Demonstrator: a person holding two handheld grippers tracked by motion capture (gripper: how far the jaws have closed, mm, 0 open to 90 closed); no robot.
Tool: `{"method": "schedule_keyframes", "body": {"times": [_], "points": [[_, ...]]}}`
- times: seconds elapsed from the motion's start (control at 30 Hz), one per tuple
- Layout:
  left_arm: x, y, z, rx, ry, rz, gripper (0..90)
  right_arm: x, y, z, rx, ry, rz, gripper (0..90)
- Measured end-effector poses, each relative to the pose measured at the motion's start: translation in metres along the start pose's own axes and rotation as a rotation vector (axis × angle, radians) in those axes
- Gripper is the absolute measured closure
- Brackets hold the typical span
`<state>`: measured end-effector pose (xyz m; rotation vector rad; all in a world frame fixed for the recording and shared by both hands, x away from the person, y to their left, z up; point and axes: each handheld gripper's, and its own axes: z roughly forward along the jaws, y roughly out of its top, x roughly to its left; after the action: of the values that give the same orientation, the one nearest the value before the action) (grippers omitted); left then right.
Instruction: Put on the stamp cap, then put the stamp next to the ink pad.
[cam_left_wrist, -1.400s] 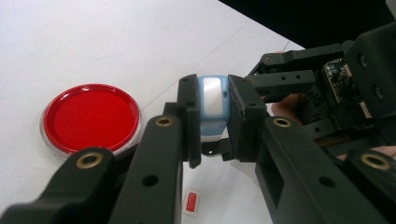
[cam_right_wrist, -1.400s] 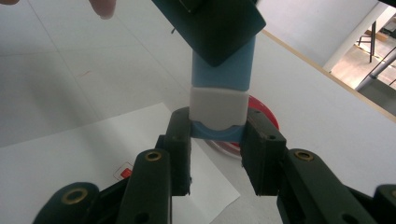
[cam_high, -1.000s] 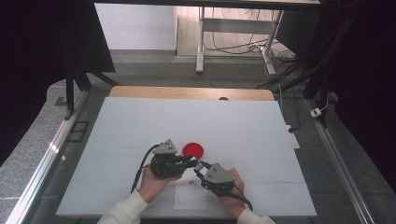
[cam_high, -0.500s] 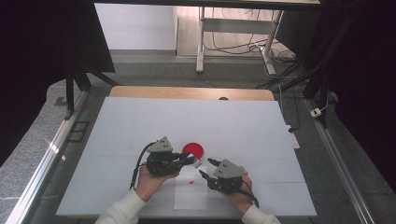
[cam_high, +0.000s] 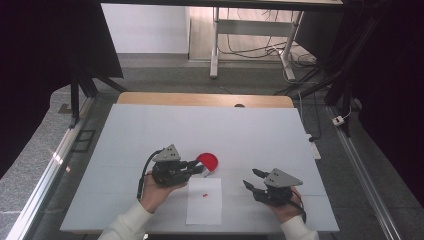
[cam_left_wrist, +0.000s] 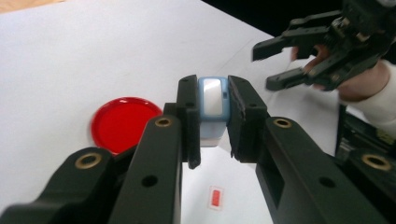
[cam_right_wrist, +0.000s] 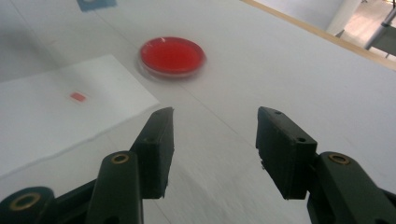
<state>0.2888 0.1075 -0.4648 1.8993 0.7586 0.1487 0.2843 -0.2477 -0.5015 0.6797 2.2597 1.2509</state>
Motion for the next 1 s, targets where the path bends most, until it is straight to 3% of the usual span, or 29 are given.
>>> {"method": "schedule_keyframes", "body": {"times": [0.37, 0.87, 1.0], "points": [[0.009, 0.001, -0.010, -0.004, 0.050, 0.014, 75.5, -0.027, -0.019, -0.019, 0.034, -0.054, 0.039, 47.2], [0.018, 0.000, -0.013, 0.001, 0.103, 0.024, 75.4, -0.029, -0.020, -0.017, 0.046, -0.061, 0.031, 47.3], [0.025, -0.001, -0.012, 0.005, 0.122, 0.011, 75.3, -0.029, -0.020, -0.016, 0.050, -0.058, 0.035, 47.3]]}}
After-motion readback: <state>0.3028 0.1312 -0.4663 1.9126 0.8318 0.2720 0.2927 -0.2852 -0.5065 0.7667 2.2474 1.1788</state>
